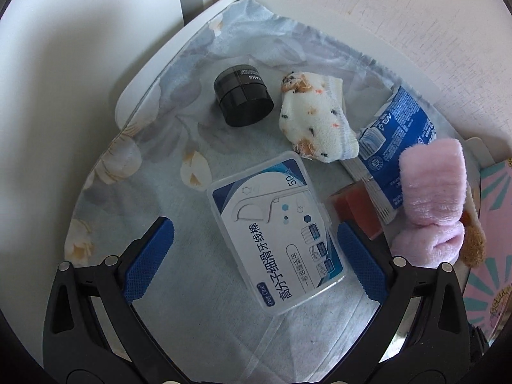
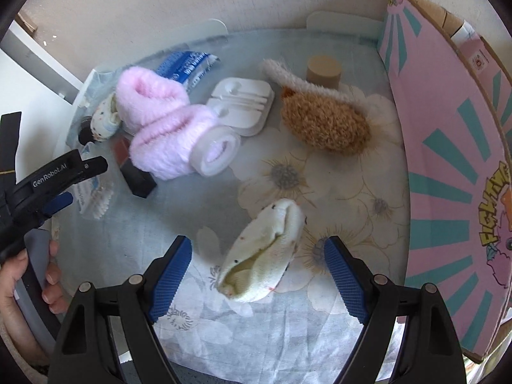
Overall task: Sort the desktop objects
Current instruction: 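Grasp the floss-pick box with the left tool while the right tool grasps the white sock, then carry floss box and white sock into the cardboard box and release both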
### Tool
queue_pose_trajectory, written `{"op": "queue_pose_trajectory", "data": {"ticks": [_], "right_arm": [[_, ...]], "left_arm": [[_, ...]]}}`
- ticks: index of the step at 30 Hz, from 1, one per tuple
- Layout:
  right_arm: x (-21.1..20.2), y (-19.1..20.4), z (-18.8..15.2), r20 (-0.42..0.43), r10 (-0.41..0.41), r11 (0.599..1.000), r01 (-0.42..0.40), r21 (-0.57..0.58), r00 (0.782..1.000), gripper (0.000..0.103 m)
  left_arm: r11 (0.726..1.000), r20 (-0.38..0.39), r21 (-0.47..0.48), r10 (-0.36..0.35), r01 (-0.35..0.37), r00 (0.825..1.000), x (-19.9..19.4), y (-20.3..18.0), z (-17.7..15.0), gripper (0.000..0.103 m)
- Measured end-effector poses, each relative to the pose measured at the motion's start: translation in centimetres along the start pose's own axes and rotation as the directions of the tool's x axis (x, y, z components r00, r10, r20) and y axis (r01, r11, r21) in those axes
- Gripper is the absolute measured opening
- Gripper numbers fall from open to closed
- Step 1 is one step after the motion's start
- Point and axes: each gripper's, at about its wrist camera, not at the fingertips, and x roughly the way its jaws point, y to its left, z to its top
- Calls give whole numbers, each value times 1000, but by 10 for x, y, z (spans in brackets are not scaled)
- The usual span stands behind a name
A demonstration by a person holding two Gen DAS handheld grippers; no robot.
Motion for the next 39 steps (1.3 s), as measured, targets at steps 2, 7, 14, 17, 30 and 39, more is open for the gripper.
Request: {"op": "queue_pose_trajectory", "data": {"ticks": [2,7,14,17,30,39], "right_arm": [[3,-4,1,-4,0,1000,0,2,1000,71],[14,-5,3,-49,10,999,-11,-34,999,39],[7,1,2,-29,2,995,-5,-100,1000,32],[2,1,3,-22,23,993,-25,-112,1000,32],[-32,3,13,27,82,981,-76,-176,996,32],[-71,4,27,74,124,964,-102,-244,990,31]], "left_arm": [[1000,0,-10,-19,19,1000,0,0,-2,94],[1000,-2,21,-12,12,1000,-1,-2,-7,67],[1000,-15,28,-12,13,1000,-6,3,-15,64],[998,0,60,8,-8,1000,-13,4,-21,64],[981,55,193,-32,21,998,-62,-11,-12,63],[941,93,326,-133,96,987,-105,-47,0,63]]}}
